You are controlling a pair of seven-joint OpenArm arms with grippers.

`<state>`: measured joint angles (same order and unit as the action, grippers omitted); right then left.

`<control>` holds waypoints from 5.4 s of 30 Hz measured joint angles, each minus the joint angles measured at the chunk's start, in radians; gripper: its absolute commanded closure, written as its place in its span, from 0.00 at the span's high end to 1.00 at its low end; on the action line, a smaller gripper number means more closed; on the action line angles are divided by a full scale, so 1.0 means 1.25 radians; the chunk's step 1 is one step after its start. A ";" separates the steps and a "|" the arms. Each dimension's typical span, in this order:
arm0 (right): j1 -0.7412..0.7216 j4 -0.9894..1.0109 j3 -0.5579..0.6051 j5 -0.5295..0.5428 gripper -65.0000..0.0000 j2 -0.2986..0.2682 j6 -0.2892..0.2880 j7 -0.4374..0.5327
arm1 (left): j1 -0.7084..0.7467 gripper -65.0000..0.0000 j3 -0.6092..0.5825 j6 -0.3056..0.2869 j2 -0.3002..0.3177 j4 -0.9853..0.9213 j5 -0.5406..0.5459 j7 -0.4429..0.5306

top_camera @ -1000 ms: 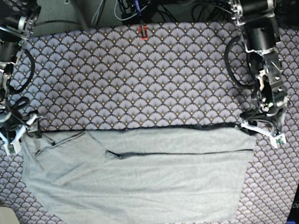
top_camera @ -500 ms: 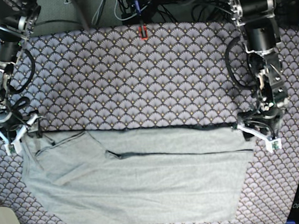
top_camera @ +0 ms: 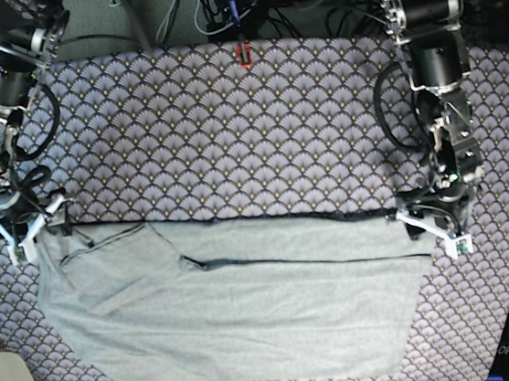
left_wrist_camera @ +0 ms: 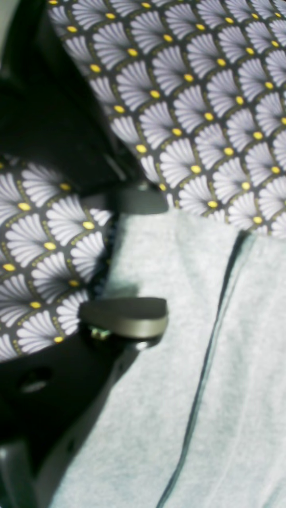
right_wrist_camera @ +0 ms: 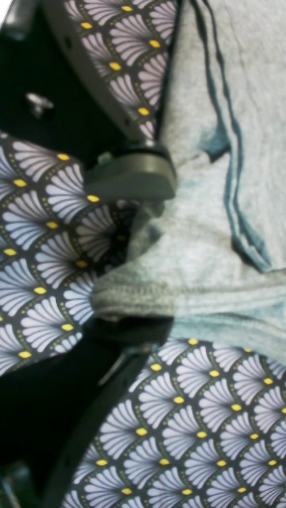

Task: Fold the T-shirt properly
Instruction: 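Release the folded edge and regrasp the fold line with both grippers, then drag the folded shirt back toward the robot with both grippers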

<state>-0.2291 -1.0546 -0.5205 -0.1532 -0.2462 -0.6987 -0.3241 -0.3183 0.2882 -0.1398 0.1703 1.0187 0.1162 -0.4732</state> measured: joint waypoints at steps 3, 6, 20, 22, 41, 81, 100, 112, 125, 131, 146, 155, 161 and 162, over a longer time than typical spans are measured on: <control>0.000 0.000 0.000 0.000 0.67 0.000 0.000 0.000 | 0.005 0.51 0.000 0.000 0.002 0.000 0.000 0.000; 0.000 0.000 0.000 0.000 0.67 0.000 0.000 0.000 | 0.006 0.51 0.002 0.001 0.003 0.000 -0.001 0.000; 0.002 0.000 0.002 0.000 0.67 0.000 0.000 0.000 | 0.003 0.51 0.045 0.052 -0.002 -0.015 -0.006 0.005; 0.011 -0.002 0.002 0.002 0.67 0.000 0.000 0.001 | -0.003 0.51 0.045 0.052 -0.001 -0.057 -0.006 0.016; 0.013 -0.002 0.002 0.000 0.63 0.002 0.000 -0.001 | -0.007 0.32 0.046 0.049 0.001 -0.120 0.000 0.112; 0.205 -0.208 0.000 0.003 0.00 0.005 -0.004 -0.002 | 0.142 0.00 0.051 0.043 0.007 0.258 0.005 -0.179; 0.383 -0.344 -0.099 0.003 0.00 0.081 -0.015 0.087 | 0.337 0.00 0.238 -0.127 -0.004 0.381 0.004 -0.190; 0.464 -0.381 -0.182 0.009 0.00 0.105 -0.021 0.103 | 0.442 0.00 0.265 -0.185 -0.020 0.516 0.015 -0.248; 0.505 -0.381 -0.266 -0.034 0.00 0.195 -0.021 0.214 | 0.555 0.00 0.281 -0.186 -0.025 0.523 0.019 -0.241; 0.511 -0.381 -0.268 -0.065 0.00 0.210 -0.020 0.241 | 0.574 0.00 0.281 -0.185 -0.031 0.520 0.013 -0.234; 0.518 -0.380 -0.267 -0.063 0.00 0.210 -0.018 0.239 | 0.540 0.00 0.281 -0.182 -0.031 0.517 0.006 -0.244; 0.519 -0.382 -0.268 -0.063 0.22 0.210 -0.015 0.239 | 0.544 0.35 0.286 -0.178 -0.030 0.524 0.001 -0.237; 0.524 -0.382 -0.269 -0.064 0.23 0.210 -0.015 0.239 | 0.544 0.39 0.287 -0.208 -0.030 0.524 -0.001 -0.207; 0.524 -0.382 -0.269 -0.064 0.23 0.208 -0.015 0.239 | 0.544 0.39 0.287 -0.222 -0.030 0.525 -0.001 -0.204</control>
<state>0.4255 -1.5318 -0.8574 -0.2329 0.0143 -0.7170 -0.0254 0.3622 0.6464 -0.4168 0.1333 1.6752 0.1154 -0.7284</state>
